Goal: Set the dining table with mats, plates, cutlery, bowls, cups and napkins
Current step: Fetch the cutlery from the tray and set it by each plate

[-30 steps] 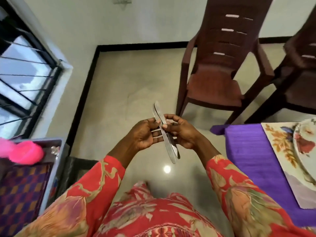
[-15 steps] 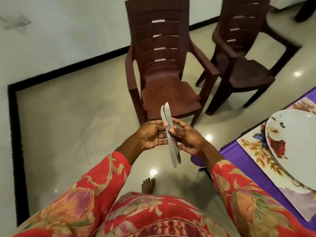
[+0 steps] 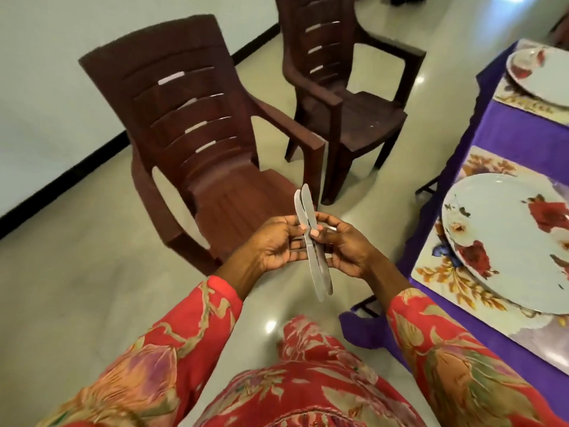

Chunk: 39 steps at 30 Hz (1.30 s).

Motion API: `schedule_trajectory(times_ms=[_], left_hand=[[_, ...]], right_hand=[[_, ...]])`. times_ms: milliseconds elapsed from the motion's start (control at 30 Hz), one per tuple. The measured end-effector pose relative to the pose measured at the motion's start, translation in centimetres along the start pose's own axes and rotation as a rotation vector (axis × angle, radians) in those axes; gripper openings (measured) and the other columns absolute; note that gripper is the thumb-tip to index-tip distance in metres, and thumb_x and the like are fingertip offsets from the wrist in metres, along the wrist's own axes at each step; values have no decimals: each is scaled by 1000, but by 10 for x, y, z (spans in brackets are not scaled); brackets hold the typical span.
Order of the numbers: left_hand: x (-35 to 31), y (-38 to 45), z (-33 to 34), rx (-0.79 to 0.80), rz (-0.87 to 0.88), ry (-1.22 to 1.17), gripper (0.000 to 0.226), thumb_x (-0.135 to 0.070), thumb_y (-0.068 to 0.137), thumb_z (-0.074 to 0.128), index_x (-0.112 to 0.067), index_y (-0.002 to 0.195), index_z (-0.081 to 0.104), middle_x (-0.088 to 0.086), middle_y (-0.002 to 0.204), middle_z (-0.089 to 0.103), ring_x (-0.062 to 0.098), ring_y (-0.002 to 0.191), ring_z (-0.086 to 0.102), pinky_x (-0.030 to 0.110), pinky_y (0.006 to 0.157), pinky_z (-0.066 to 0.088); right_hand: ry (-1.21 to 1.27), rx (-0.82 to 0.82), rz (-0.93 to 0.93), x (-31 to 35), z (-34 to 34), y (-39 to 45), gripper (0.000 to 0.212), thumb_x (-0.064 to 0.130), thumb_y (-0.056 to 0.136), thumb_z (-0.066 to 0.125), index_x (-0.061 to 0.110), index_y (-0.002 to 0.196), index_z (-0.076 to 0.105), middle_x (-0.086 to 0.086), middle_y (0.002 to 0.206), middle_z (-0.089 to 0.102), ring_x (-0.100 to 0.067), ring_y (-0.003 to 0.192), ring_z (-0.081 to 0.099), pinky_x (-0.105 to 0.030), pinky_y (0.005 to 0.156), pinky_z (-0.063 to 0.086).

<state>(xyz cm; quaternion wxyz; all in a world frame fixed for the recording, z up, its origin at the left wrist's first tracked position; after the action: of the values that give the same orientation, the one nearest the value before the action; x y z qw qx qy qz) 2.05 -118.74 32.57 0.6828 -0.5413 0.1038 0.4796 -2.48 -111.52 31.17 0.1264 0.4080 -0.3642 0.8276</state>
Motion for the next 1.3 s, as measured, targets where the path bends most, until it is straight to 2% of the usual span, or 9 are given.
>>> schedule_trajectory(times_ms=[200, 367, 467, 667, 833, 1000, 1067, 1167, 1300], left_hand=[[-33, 64, 26, 92, -58, 110, 26, 1, 96, 40, -7, 109, 60, 10, 92, 69, 25, 83, 66, 45, 80, 55], [-60, 115, 52, 122, -115, 215, 26, 0, 96, 42, -4, 116, 58, 11, 95, 68, 22, 76, 66, 38, 67, 59], [-78, 145, 66, 133, -103, 290, 27, 1, 95, 45, -5, 116, 59, 11, 96, 69, 20, 71, 69, 40, 69, 58], [-95, 186, 117, 213, -137, 360, 22, 0, 93, 48, -7, 109, 62, 10, 93, 69, 23, 77, 66, 48, 83, 53], [-90, 212, 171, 295, -177, 468, 19, -3, 92, 52, -12, 106, 62, 9, 88, 69, 23, 77, 66, 42, 74, 56], [-79, 236, 232, 433, -228, 532, 16, -6, 92, 54, -15, 100, 64, 11, 97, 67, 27, 88, 63, 48, 92, 50], [-74, 247, 258, 488, -251, 547, 15, -8, 92, 54, -16, 100, 64, 10, 94, 67, 27, 87, 64, 46, 88, 52], [-66, 261, 298, 593, -288, 588, 18, -8, 93, 54, -16, 106, 64, 7, 85, 69, 23, 76, 66, 37, 68, 58], [-50, 272, 352, 723, -371, 677, 19, -7, 93, 53, -18, 104, 64, 4, 76, 69, 18, 64, 67, 32, 62, 56]], right_hand=[[41, -90, -51, 34, -51, 36, 34, 1, 87, 56, 24, 112, 59, -4, 88, 69, -19, 76, 68, -45, 73, 55], [130, -169, -79, 62, -89, 59, 34, 0, 86, 55, 24, 111, 58, -9, 94, 67, -25, 83, 65, -50, 80, 54], [168, -249, -124, 79, -112, 70, 36, 0, 86, 56, 25, 111, 59, -10, 96, 67, -27, 86, 65, -52, 83, 52], [132, -499, -228, 113, -162, 57, 34, 4, 86, 61, 22, 115, 58, -4, 89, 68, -22, 78, 65, -47, 76, 56], [169, -725, -293, 127, -205, 24, 31, 6, 87, 61, 24, 113, 58, -5, 91, 68, -20, 77, 67, -36, 64, 54], [252, -927, -375, 142, -248, -9, 29, 5, 89, 58, 23, 112, 57, -5, 90, 66, -22, 82, 65, -34, 65, 55], [282, -1000, -412, 150, -266, -22, 28, 4, 91, 55, 21, 113, 57, -8, 94, 66, -23, 84, 66, -35, 67, 57], [370, -1095, -463, 157, -292, -42, 26, 3, 93, 52, 20, 111, 59, 0, 81, 69, -13, 70, 66, -25, 52, 51], [502, -1209, -524, 160, -323, -68, 27, 0, 91, 53, 17, 111, 58, 5, 65, 64, -7, 54, 57, -22, 46, 43]])
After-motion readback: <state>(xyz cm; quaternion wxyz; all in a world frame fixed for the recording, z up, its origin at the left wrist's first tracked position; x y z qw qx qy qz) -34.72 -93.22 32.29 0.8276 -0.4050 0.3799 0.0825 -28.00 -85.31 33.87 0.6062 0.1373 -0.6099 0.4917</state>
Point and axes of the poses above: each hand's wrist, its own y-axis towards the middle knuckle, its own z-axis out of the palm, x = y × z, the point moved 10 cm from there along y, towards the middle knuckle
